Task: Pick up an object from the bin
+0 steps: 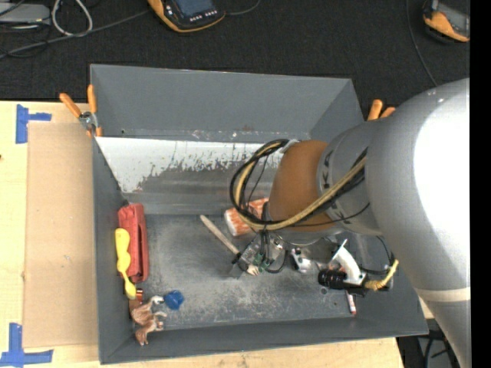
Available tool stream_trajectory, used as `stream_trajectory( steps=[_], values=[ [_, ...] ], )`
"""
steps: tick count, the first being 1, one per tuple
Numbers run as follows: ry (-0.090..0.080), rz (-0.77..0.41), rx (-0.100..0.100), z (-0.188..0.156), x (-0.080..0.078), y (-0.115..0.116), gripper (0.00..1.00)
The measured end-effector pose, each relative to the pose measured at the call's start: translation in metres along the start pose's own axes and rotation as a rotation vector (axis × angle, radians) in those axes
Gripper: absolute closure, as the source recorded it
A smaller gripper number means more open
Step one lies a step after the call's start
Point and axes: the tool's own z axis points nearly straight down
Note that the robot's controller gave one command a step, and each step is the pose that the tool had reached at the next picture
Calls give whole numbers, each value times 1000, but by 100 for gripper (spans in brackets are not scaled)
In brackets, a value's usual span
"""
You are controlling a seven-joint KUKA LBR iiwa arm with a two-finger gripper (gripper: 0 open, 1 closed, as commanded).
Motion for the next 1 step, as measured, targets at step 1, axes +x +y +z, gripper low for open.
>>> stream_trajectory(
  steps=[1],
  values=[
    [3, -1, 3, -20, 1, -1, 100]
  ],
)
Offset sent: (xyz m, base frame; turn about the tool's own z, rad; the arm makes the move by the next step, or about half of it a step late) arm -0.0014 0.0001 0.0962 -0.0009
